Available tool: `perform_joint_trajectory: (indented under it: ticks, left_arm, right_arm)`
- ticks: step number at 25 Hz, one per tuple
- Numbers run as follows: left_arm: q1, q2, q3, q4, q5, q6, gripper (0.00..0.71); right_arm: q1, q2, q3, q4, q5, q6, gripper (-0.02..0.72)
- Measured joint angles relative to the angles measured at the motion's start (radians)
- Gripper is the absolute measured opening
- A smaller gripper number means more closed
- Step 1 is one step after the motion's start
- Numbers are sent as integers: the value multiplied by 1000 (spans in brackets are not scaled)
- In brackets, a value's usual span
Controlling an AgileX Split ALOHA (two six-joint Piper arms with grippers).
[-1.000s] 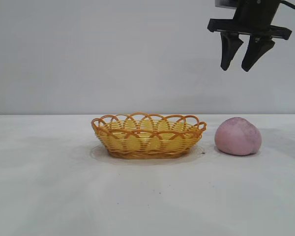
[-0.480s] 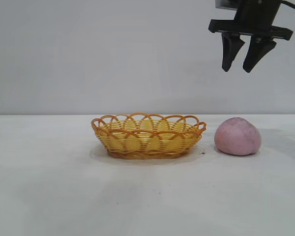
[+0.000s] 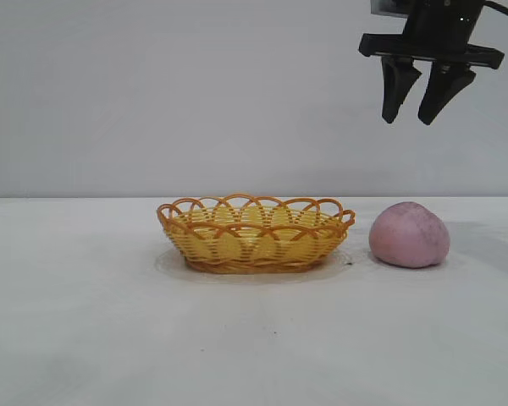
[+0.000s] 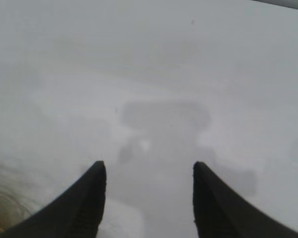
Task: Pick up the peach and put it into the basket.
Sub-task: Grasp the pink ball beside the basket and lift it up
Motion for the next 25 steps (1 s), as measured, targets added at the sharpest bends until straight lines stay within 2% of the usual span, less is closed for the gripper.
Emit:
perform_joint_trajectory:
  ticks: [6,14,18,25]
  left_arm:
    - [0,-305,141,-15,-67,0,493]
    - [0,-651,175,-22,-39,0,493]
    - [0,-686,175,-22,-30,-20,493]
    - [0,-686,175,-22,-30,-24,493]
  right_arm:
    - [0,0,0,-5,12,0,319]
    - [0,-25,0,-46,61,0,319]
    - [0,-77,0,-64,95,0,319]
    - [0,-110,0,-66,239,0,319]
